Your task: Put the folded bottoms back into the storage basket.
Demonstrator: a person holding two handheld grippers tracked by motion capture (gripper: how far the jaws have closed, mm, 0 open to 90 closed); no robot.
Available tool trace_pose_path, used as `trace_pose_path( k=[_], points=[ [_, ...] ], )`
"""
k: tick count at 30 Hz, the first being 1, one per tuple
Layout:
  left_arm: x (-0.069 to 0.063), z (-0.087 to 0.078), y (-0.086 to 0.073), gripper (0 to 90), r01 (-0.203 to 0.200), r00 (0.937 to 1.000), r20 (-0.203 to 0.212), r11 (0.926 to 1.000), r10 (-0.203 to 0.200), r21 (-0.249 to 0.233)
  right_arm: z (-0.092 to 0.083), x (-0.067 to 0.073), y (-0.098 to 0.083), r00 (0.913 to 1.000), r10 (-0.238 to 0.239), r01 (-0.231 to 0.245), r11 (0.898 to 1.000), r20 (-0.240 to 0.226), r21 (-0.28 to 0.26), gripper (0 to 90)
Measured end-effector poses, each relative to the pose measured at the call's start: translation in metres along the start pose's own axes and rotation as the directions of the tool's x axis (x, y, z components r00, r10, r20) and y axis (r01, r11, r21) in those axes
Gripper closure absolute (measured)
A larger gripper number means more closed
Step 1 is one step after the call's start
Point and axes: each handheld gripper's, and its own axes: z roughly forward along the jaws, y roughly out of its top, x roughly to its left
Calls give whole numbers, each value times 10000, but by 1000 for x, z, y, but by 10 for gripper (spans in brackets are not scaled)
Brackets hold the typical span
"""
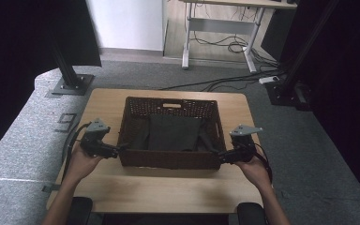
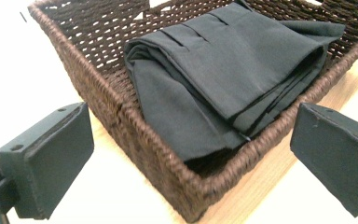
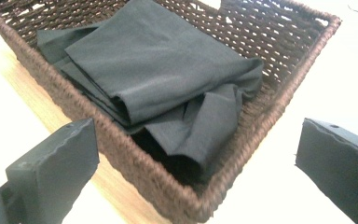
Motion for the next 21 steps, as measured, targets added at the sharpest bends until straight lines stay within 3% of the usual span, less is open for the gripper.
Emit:
trace_pose_path(
  k=[10, 21],
  points=[
    [-6, -5, -25, 0, 33, 10000, -14, 10000, -33, 13, -6, 0, -25, 9999, 127, -127, 9999, 107, 0, 0],
    [-12, 9, -57, 0, 135, 9999, -54, 9999, -135, 83, 7, 2, -55, 9992, 351, -356, 9991, 211, 233, 0]
  ],
)
